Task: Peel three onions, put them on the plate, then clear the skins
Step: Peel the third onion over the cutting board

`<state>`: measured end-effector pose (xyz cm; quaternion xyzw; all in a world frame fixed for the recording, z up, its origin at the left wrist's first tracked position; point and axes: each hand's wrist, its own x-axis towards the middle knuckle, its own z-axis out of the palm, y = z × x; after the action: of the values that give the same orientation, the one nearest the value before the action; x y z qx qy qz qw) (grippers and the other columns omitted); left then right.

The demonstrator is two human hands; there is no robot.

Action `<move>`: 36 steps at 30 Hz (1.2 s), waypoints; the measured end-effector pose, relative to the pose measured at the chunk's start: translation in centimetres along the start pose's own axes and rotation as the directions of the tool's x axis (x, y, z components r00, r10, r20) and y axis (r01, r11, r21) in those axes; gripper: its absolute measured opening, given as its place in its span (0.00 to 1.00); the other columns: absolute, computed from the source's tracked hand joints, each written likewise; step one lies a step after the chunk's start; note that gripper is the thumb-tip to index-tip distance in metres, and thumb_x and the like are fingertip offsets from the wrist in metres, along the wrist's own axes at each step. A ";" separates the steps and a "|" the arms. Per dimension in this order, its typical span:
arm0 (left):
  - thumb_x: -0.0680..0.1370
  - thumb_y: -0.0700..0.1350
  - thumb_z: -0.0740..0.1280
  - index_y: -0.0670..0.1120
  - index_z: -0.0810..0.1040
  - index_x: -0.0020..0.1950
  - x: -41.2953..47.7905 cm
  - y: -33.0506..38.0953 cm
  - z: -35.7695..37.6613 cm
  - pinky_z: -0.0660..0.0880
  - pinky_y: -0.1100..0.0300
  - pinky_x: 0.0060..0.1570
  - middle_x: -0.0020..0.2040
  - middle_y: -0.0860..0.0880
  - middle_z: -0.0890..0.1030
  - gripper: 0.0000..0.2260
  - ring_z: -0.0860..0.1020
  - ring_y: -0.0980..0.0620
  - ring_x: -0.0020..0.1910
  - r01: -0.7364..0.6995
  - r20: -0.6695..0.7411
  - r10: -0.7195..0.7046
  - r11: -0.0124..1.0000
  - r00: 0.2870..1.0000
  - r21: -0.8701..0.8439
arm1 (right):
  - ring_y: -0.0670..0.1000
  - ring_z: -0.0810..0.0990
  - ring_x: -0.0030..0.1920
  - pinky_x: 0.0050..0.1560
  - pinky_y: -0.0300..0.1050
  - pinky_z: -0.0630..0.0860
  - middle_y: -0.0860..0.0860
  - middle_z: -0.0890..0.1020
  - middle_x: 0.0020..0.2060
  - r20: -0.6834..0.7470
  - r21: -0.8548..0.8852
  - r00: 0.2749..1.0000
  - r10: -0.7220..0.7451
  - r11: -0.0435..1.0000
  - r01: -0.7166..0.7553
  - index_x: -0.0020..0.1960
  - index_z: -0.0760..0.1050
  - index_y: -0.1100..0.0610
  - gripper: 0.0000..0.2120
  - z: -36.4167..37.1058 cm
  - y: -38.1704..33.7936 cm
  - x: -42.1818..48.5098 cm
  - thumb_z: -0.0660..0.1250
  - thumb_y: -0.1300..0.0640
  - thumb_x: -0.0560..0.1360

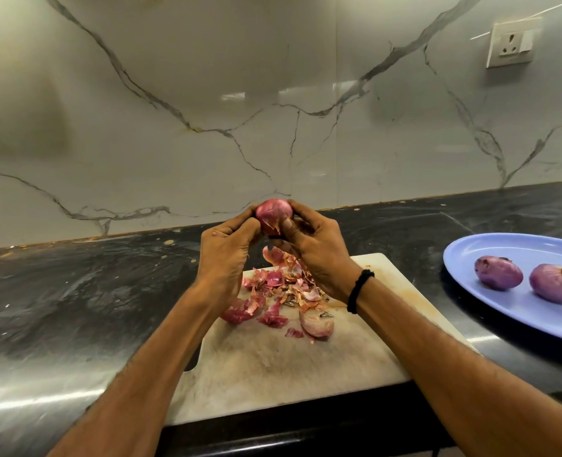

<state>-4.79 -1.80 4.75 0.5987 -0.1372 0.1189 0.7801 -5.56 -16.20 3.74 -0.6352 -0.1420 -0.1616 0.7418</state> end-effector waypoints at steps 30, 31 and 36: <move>0.76 0.44 0.74 0.45 0.85 0.53 -1.2 0.3 0.2 0.78 0.70 0.46 0.45 0.53 0.86 0.07 0.84 0.61 0.45 -0.166 -0.061 0.213 0.886 0.975 0.432 | 0.52 0.77 0.58 0.49 0.45 0.82 0.54 0.74 0.62 -0.018 -0.147 0.999 -0.047 0.988 0.044 0.67 0.71 0.54 0.23 0.3 -0.1 -0.3 0.70 0.68 0.74; 0.76 0.44 0.74 0.45 0.85 0.53 -1.1 0.3 0.2 0.78 0.71 0.46 0.45 0.52 0.86 0.07 0.84 0.61 0.45 -0.167 -0.065 0.217 0.882 0.974 0.441 | 0.51 0.77 0.57 0.46 0.41 0.82 0.54 0.74 0.62 -0.011 -0.156 0.999 -0.051 0.987 0.049 0.67 0.71 0.55 0.24 0.3 -0.2 -0.3 0.70 0.68 0.74; 0.78 0.44 0.72 0.43 0.85 0.52 -1.1 0.3 0.2 0.77 0.72 0.43 0.44 0.50 0.86 0.06 0.83 0.62 0.43 -0.165 -0.067 0.219 0.873 0.973 0.459 | 0.48 0.78 0.54 0.43 0.36 0.80 0.53 0.75 0.60 -0.001 -0.190 0.998 -0.070 0.979 0.069 0.65 0.72 0.54 0.24 0.3 -0.5 -0.6 0.72 0.68 0.72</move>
<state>-5.91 -1.97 4.65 0.7385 -0.1190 0.2591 0.6110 -6.34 -15.92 3.94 -0.6969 -0.1451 -0.2027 0.6724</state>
